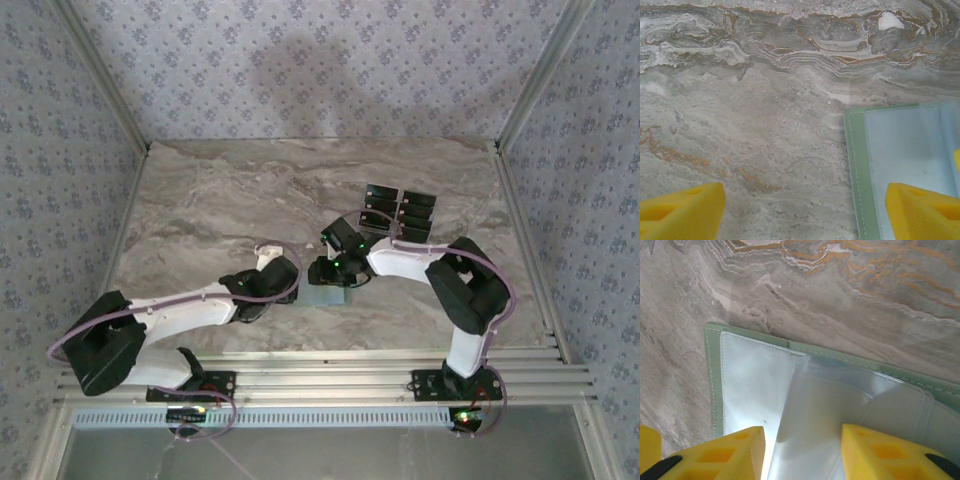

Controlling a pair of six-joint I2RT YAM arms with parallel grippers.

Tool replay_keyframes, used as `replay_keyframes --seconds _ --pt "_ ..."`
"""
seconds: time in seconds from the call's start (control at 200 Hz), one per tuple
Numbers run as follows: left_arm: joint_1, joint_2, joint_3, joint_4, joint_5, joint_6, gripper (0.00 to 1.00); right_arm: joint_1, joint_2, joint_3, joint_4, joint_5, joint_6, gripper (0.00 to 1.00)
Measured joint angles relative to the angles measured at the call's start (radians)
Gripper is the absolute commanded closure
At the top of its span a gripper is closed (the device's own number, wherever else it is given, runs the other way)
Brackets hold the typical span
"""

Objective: Put the credit cards into the card holder

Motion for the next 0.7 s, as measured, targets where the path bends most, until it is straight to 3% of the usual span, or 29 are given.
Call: replay_keyframes --seconds 0.7 --pt "-0.021 -0.183 -0.167 0.158 0.08 0.016 0.17 0.032 0.043 0.048 0.003 -0.001 0.015 0.54"
